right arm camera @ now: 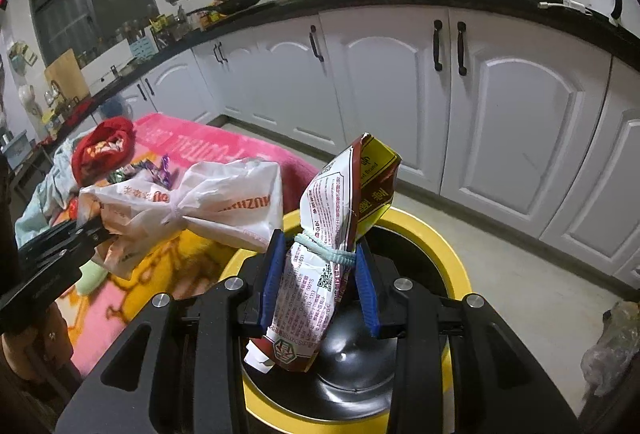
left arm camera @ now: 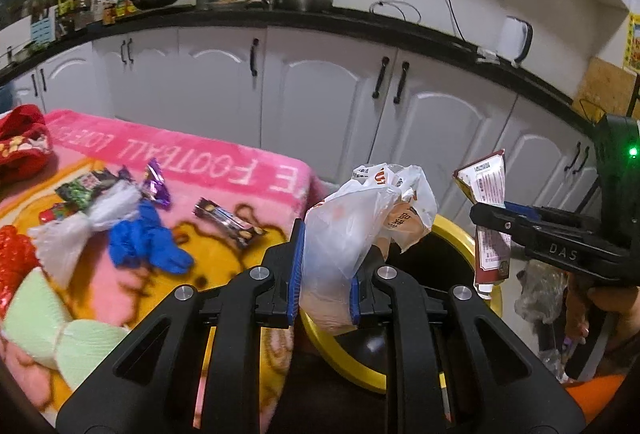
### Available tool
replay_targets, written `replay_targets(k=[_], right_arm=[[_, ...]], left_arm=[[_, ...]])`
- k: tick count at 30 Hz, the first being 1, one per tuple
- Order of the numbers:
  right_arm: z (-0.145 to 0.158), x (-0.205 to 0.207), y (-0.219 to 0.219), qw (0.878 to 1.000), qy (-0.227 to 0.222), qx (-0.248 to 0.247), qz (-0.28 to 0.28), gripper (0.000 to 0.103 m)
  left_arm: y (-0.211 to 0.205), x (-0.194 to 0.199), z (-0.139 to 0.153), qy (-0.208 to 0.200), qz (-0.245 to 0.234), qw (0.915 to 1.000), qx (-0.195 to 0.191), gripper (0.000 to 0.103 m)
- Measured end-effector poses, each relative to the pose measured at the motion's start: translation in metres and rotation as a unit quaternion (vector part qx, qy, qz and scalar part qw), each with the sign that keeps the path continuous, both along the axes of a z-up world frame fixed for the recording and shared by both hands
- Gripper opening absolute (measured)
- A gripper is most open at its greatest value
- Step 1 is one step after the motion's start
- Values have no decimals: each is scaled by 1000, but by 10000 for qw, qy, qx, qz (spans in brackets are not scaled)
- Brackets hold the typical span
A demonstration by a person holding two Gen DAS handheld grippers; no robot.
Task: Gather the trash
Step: 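Carry both items over the yellow bin and open both grippers to drop them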
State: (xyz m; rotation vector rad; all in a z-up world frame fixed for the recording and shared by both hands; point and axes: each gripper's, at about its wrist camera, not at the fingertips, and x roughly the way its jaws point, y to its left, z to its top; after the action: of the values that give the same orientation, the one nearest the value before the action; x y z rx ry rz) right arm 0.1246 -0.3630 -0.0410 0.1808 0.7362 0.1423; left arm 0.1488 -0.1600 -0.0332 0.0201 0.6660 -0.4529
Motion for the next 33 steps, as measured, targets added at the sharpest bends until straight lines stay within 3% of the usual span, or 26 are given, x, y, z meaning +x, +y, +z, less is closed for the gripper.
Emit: replay_targets(k=[16,20,25,29,33], right_arm=[[-37,3,-20,9991,410,85,-30,34],[-44,4,-25,9986,493,111,-163,48],[-42,2,-28,9987,438,85,-244,51],[-32,-1,-24,9994,254,-35,-250,60],[-20,-5,-16,9996,51,-194,-187,67]], left_arm=[[-34,10,-34,433,-301,9984,222,14],[-34,12,-38,493,-244,9982,232,37],[-25,12,-36,493,-116,9986,159,55],[-13,9,-29,403,43,9992,12,83],[1,4,-20,303,211,9992,-120,92]])
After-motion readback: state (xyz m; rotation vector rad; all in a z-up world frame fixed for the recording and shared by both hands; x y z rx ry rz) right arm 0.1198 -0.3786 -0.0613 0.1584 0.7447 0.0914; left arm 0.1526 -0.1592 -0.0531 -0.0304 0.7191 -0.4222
